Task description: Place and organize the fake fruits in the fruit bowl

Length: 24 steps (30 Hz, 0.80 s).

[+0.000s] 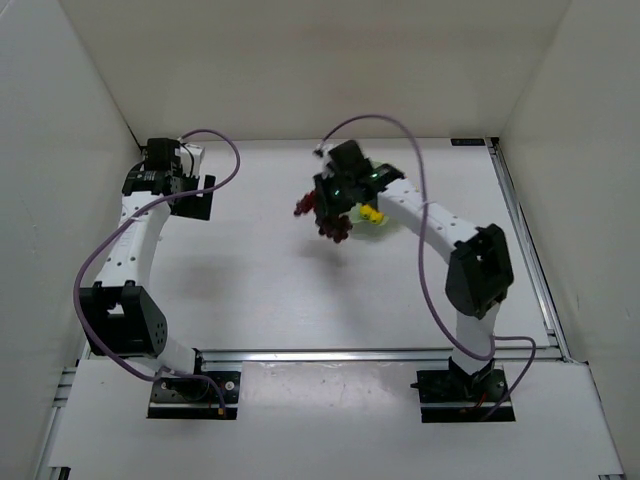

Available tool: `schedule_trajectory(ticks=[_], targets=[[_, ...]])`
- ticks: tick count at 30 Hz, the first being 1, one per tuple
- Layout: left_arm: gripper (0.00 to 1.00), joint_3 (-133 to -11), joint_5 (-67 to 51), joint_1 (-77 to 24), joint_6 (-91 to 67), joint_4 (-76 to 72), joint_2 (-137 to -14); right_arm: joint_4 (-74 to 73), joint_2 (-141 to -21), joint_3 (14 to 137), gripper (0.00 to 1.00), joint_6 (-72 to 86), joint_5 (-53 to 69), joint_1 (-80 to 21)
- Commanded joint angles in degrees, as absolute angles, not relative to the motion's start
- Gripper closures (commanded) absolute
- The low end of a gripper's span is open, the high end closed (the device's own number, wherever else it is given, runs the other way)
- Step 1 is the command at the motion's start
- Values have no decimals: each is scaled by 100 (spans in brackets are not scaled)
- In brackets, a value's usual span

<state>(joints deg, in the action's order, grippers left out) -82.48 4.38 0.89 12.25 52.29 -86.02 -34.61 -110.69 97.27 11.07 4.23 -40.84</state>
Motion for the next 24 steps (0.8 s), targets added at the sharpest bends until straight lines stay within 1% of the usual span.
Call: schedule_trajectory(ticks=[1,3,6,8,12,15,16,17,18,21,22,24], targets=[[0,-8147,229,228,1099,5265,-8499,-2252,-10468,10107,89,2336,713,-3288],[0,-8147,229,229,1099,5265,-8561,-2092,-10650,10370,92,2732,485,-3025],[0,-8095,229,229,1099,5265,-8561,-2092,-11124,10880,92,3163,203,-2717],[0,-8095,229,229,1099,5265,-8561,-2153,-11389,11108,92,3417,255,-2541],[0,-7972,229,281,1099,5265,-8561,-2398,-11979,11504,92,3524,141,-2409],[0,-7919,229,334,1099,5265,-8561,-2513,-12094,11505,89,3524,88,-2408],[0,-7919,229,334,1099,5265,-8561,-2514,-12094,11444,86,3524,88,-2408],[0,-7919,229,395,1099,5265,-8561,-2514,-12094,11304,81,3524,158,-2408],[0,-7919,229,396,1099,5265,-8613,-2514,-12094,11242,66,3524,158,-2408],[0,-7919,229,456,1046,5317,-8666,-2514,-12094,11110,37,3524,377,-2408],[0,-7919,229,457,1046,5317,-8718,-2514,-12094,11109,24,3464,456,-2408],[0,-7980,229,457,1046,5317,-8719,-2575,-12094,11109,13,3402,510,-2408]])
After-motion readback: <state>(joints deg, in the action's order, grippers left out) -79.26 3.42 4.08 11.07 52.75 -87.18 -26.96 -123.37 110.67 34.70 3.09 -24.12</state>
